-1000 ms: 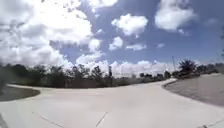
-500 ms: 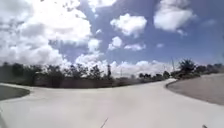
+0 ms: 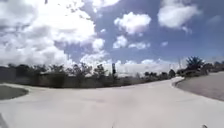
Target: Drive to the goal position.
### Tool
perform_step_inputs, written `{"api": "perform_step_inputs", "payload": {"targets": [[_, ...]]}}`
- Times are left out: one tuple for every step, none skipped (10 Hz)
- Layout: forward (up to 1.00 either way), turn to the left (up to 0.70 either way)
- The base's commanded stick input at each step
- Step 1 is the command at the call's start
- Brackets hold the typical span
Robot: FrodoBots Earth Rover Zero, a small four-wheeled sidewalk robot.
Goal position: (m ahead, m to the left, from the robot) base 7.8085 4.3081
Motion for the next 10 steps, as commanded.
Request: {"api": "perform_step_inputs", "payload": {"targets": [[1.00,0.32],[1.00,0.11],[1.00,0.00],[1.00,0.00],[1.00,0.00],[1.00,0.00],[1.00,0.00],[1.00,0.00],[1.00,0.00],[1.00,0.00]]}}
